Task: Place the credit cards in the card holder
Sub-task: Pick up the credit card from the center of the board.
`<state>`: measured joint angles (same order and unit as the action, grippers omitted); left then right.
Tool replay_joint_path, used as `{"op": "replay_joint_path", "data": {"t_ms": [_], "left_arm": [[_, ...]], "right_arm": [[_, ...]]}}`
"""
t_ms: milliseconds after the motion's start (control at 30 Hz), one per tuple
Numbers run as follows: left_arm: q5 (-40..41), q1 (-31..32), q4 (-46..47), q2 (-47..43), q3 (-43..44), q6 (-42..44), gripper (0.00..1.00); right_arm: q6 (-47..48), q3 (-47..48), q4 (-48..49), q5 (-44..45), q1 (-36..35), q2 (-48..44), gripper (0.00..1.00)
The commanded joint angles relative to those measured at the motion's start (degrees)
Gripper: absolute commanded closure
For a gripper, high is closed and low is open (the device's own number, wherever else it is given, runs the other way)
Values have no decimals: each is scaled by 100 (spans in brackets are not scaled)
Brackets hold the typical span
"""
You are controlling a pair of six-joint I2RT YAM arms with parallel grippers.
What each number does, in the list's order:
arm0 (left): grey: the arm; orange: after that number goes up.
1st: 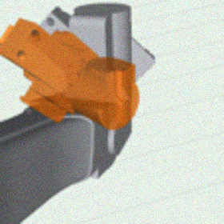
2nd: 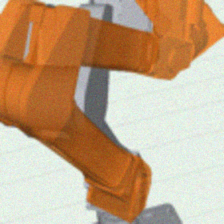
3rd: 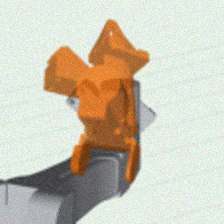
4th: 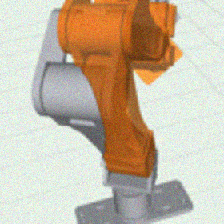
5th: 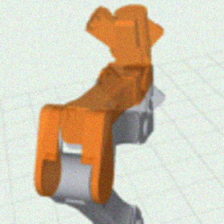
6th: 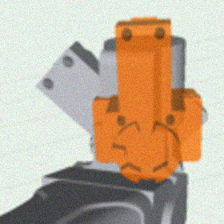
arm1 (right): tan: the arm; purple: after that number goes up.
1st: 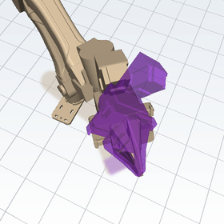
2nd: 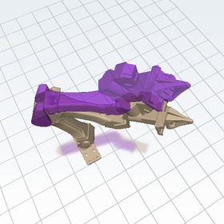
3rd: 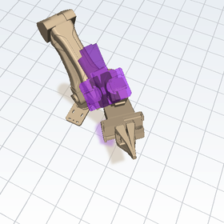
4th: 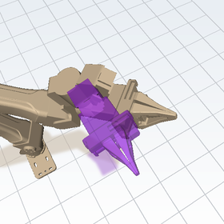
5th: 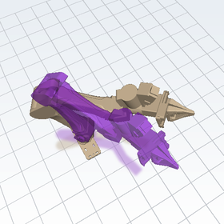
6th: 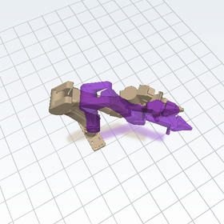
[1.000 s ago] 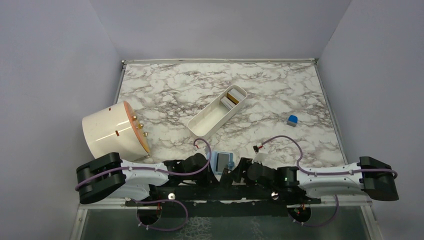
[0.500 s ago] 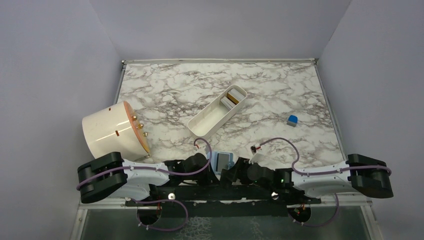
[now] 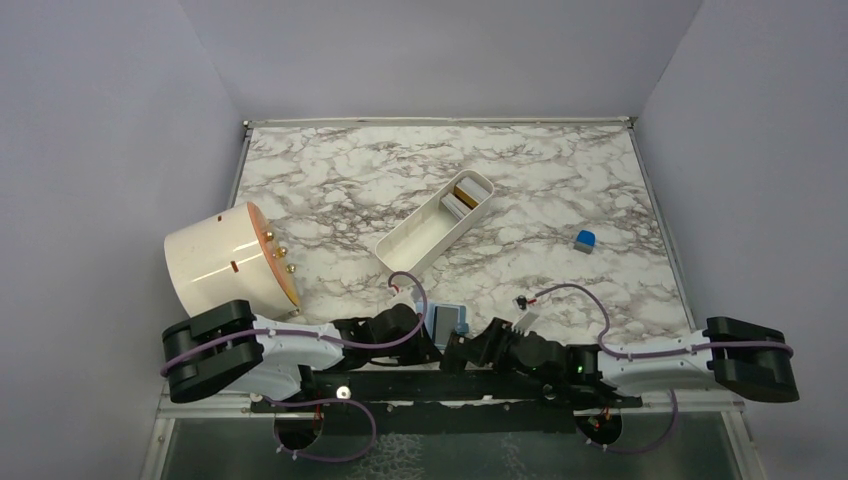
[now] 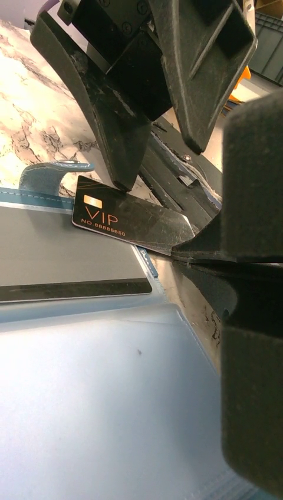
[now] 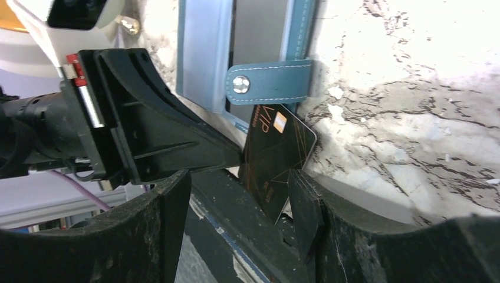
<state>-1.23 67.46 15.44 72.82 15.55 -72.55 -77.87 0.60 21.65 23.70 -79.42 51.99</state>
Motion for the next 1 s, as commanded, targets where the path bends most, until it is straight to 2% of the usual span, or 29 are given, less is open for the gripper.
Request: {"op": "replay_joint_path", "data": {"t_ms": [0, 167, 300, 467, 633, 800, 967], "left_arm": [[559, -33, -968, 272, -180, 283, 100], [563, -33, -1001, 286, -162, 284, 100], [583, -35, -1025, 257, -158, 290, 100], [592, -39, -1027, 242, -159, 294, 100], [593, -36, -1027, 289, -138, 312, 100], [585, -31, -1022, 330, -116, 325, 100], [602, -34, -1027, 294, -126, 337, 100]], "right_arm": [[-284, 282, -472, 120, 5, 194, 39], [-601, 546, -1479, 387, 3, 212, 38], [-588, 612, -1812, 619, -2, 104, 38], [-599, 640, -1846, 795, 5, 369, 32], [-300, 642, -1368, 743, 4, 626, 32], [-71, 424, -410, 499, 5, 615, 43], [-105, 137, 145, 489, 5, 459, 61]]}}
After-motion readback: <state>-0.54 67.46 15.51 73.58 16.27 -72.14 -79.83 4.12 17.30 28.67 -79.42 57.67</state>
